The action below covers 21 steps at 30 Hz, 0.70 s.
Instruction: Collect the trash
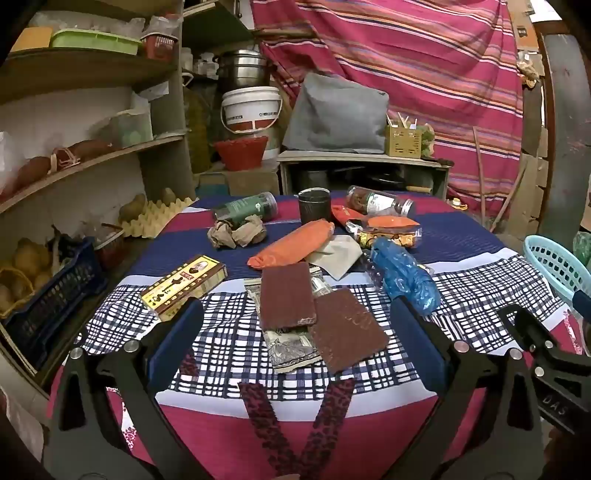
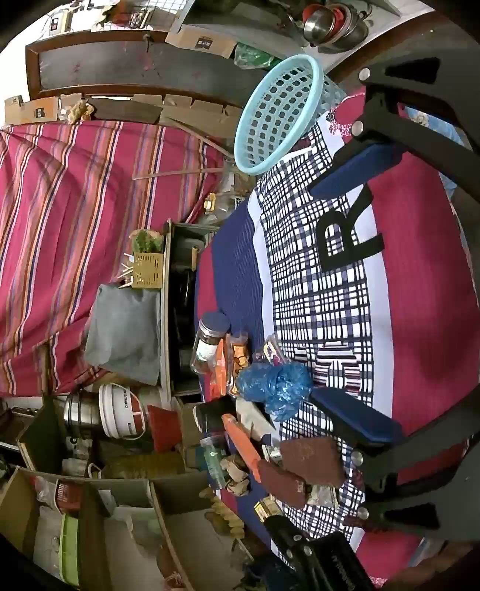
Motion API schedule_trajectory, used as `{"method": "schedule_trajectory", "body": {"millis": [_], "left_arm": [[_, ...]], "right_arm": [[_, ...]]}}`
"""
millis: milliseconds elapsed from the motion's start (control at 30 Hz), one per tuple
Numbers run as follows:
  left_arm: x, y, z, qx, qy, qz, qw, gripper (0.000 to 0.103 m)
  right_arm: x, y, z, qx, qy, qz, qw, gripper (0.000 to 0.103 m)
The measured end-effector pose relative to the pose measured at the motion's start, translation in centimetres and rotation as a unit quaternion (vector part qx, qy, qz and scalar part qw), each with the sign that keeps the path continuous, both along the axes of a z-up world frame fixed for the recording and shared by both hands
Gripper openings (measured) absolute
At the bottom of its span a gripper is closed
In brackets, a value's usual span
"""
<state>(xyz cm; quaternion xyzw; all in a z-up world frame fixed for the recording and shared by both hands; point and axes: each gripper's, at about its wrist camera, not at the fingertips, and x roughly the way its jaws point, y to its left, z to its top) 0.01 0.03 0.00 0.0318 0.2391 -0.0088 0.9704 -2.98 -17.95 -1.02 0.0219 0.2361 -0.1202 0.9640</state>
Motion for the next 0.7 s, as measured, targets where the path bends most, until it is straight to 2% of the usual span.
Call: {"method": "schedule_trajectory", "body": {"millis": [700], "left_arm": [[0.15, 0.26, -0.06, -0.003, 0.002, 0.0, 1.0, 0.098]], "right_arm": [[-0.16, -0.09, 0.04, -0.003, -0.001, -0.001, 1.0, 0.099]]}}
